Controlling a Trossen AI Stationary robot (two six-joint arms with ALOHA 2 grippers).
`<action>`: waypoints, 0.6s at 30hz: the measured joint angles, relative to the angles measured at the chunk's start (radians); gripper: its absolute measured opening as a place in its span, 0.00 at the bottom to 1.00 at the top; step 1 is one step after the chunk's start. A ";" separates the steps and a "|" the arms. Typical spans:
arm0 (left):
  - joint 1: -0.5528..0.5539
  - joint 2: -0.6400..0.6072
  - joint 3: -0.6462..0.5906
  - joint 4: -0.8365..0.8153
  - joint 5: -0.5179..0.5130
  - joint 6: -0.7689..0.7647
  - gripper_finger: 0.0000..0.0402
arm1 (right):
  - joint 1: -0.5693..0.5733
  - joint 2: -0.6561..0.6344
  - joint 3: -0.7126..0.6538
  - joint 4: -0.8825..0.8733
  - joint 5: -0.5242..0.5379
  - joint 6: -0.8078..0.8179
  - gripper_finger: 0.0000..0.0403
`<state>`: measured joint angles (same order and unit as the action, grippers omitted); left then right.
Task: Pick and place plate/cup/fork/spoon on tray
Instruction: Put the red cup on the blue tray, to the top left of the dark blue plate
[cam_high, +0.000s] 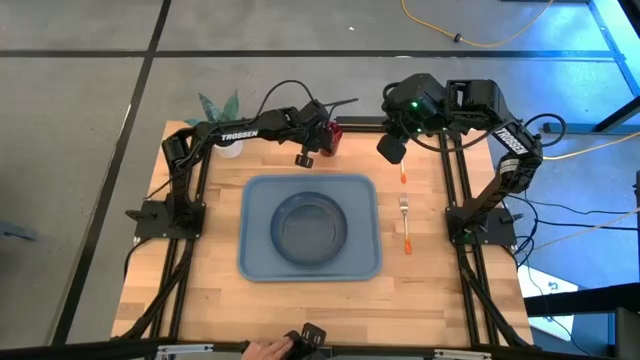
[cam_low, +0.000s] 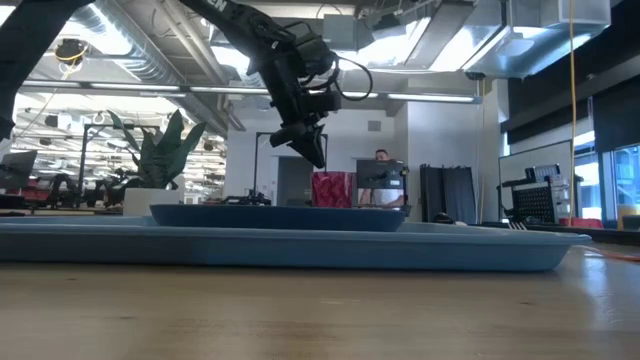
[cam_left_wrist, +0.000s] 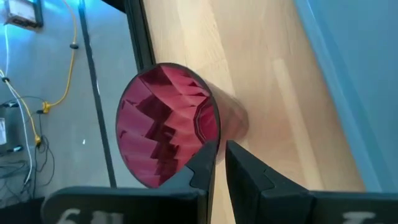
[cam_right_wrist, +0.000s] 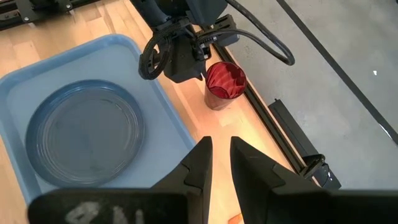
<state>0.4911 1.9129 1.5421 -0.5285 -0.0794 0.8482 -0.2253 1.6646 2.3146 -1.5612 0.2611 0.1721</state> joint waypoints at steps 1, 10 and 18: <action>0.000 0.000 0.000 0.000 0.002 0.000 0.07 | 0.000 0.000 0.000 0.000 0.000 0.000 0.15; 0.001 0.000 0.000 0.018 0.019 0.000 0.07 | 0.000 0.000 0.000 0.000 0.000 0.000 0.15; 0.003 0.000 -0.023 0.019 0.041 -0.005 0.07 | 0.000 0.000 0.000 0.000 0.000 0.001 0.15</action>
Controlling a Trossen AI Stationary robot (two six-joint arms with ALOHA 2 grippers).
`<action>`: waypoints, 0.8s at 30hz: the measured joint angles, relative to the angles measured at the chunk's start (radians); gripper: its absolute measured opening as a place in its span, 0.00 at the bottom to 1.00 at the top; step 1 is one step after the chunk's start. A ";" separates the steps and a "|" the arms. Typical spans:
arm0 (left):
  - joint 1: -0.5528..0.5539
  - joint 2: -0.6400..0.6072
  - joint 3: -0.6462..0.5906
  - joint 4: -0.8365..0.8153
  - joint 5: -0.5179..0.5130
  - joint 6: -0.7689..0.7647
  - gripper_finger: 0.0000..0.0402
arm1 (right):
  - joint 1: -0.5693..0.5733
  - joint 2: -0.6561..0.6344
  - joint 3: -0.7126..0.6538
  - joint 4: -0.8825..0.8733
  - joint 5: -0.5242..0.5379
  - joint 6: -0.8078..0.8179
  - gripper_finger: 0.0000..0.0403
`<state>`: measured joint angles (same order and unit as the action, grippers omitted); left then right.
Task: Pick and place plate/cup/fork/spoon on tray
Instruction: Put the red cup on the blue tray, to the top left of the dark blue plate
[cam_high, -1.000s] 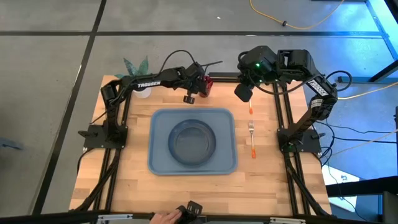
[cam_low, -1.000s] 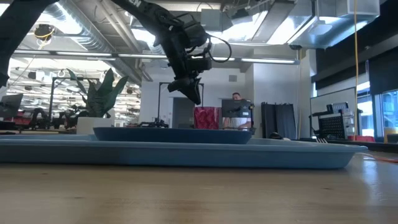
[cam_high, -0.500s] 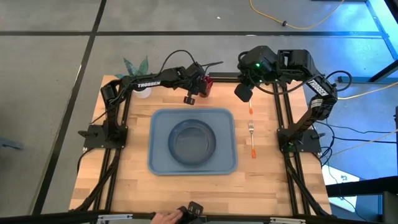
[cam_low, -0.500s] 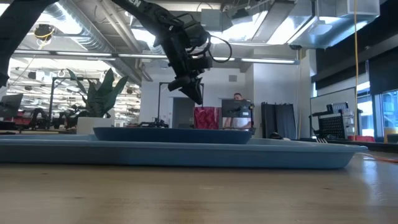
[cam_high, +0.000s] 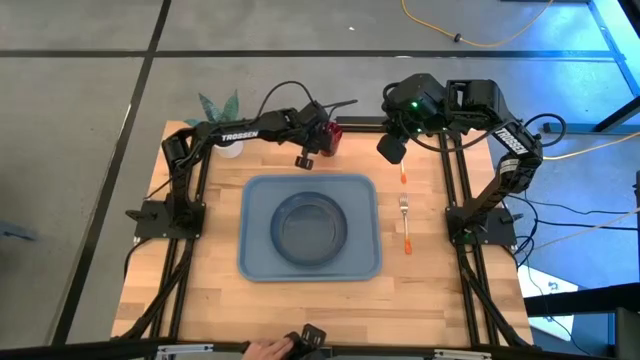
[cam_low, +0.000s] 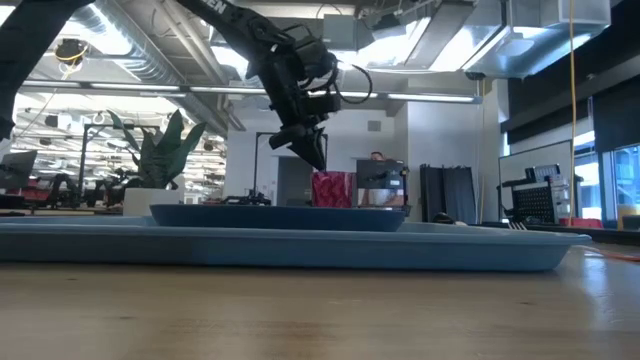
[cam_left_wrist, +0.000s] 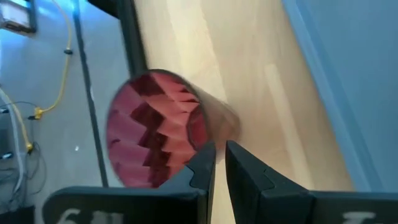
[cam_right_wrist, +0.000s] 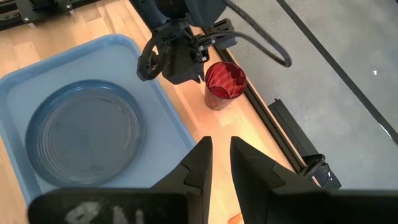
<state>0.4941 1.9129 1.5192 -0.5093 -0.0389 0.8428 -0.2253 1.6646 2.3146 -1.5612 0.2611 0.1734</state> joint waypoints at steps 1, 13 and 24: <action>0.000 0.000 -0.007 0.000 0.004 0.000 0.07 | 0.000 0.000 0.000 0.000 0.000 0.000 0.15; -0.016 -0.007 -0.028 0.022 -0.071 0.033 0.07 | 0.000 0.000 0.000 0.000 0.000 0.001 0.15; -0.030 -0.012 -0.027 0.031 -0.108 0.059 0.07 | 0.000 0.000 0.000 0.000 0.000 0.001 0.15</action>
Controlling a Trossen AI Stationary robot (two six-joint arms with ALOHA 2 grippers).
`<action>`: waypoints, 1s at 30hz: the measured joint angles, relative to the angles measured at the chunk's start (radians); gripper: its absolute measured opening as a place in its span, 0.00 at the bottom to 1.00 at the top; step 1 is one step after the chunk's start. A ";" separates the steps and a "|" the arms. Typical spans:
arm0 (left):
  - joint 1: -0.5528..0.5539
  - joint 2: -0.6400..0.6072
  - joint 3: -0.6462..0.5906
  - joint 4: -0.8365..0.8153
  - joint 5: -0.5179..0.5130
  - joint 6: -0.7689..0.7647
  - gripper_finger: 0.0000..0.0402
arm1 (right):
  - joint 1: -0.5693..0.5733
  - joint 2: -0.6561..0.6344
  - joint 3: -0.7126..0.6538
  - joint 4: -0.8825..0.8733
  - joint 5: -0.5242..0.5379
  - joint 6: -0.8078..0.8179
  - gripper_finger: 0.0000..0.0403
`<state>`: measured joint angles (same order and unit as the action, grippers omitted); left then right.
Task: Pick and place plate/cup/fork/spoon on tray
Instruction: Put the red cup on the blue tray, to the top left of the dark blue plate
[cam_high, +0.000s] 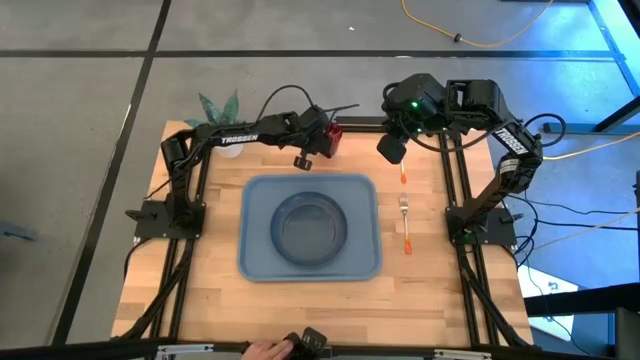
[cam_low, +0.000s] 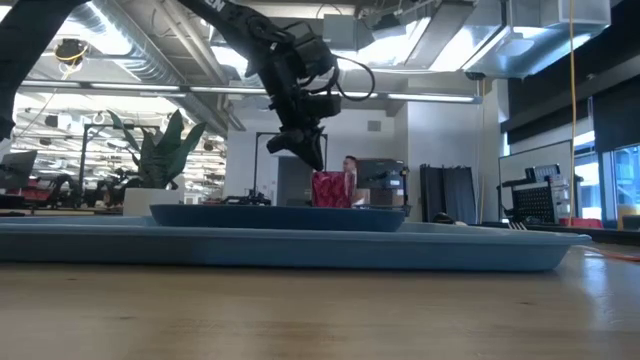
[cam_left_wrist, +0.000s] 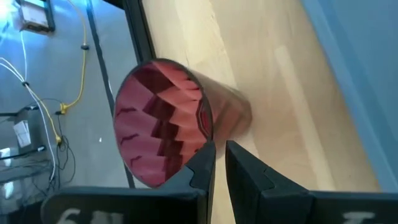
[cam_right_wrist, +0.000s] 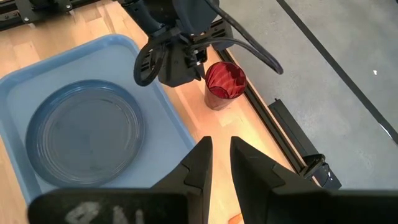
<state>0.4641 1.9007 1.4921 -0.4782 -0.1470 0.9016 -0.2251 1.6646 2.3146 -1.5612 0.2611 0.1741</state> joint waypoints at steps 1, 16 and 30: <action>0.000 0.000 0.000 0.005 0.001 0.000 0.07 | 0.000 0.000 0.000 0.000 0.000 0.000 0.15; 0.029 0.013 0.000 0.019 0.045 0.001 0.07 | 0.000 0.000 0.000 0.000 0.000 -0.002 0.15; 0.039 0.013 0.000 0.024 0.115 0.001 0.07 | 0.000 0.000 0.000 0.000 0.000 -0.003 0.15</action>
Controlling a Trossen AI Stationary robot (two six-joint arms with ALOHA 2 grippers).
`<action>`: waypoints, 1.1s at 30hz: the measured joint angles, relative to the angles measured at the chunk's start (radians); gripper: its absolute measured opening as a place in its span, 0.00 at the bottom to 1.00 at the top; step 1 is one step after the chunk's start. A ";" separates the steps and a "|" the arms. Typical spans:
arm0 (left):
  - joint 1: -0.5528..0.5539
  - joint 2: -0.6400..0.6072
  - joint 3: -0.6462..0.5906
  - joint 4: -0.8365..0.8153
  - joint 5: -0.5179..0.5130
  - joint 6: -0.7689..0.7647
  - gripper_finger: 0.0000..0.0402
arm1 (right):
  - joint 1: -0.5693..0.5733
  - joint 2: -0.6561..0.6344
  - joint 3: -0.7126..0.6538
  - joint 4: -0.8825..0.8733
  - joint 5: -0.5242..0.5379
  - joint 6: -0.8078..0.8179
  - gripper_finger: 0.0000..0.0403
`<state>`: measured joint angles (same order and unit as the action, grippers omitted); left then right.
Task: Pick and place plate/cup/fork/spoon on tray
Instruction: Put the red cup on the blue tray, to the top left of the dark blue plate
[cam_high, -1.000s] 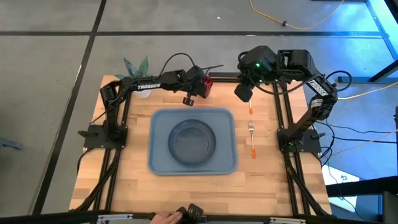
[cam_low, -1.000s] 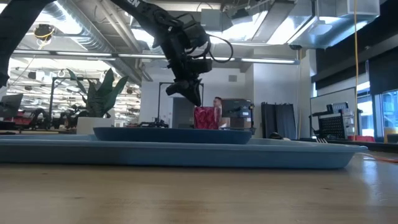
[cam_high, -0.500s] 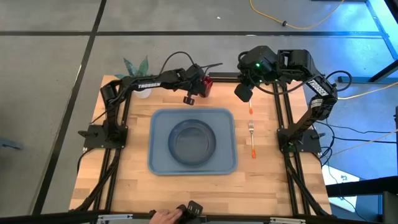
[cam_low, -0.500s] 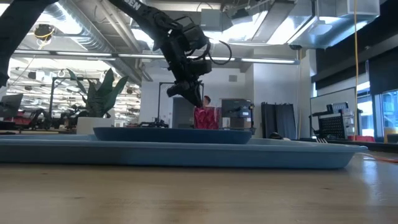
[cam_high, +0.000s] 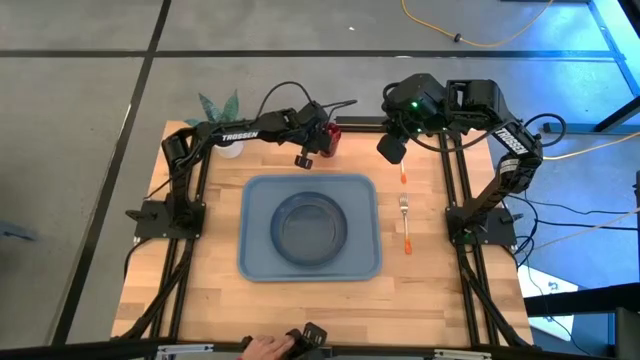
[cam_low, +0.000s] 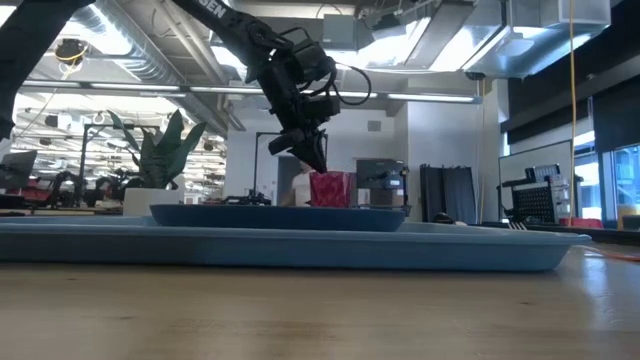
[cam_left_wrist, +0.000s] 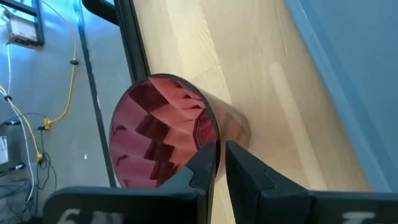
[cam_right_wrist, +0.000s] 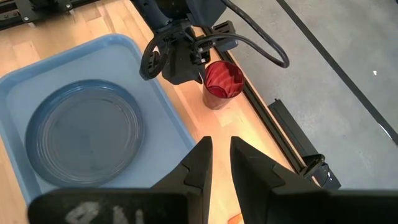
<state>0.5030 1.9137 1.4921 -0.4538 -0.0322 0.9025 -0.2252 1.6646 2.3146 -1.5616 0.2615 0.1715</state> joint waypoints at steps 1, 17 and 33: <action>0.000 0.000 0.000 0.000 0.000 0.000 0.07 | 0.000 0.000 0.000 0.000 0.000 0.000 0.15; 0.009 0.000 0.000 0.012 0.001 0.000 0.07 | 0.000 0.000 0.000 0.000 0.000 0.003 0.15; 0.034 0.009 0.000 0.024 0.074 -0.002 0.07 | 0.000 0.000 0.000 0.000 0.000 0.010 0.15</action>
<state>0.5365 1.9227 1.4921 -0.4297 0.0422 0.9006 -0.2253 1.6646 2.3146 -1.5613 0.2615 0.1817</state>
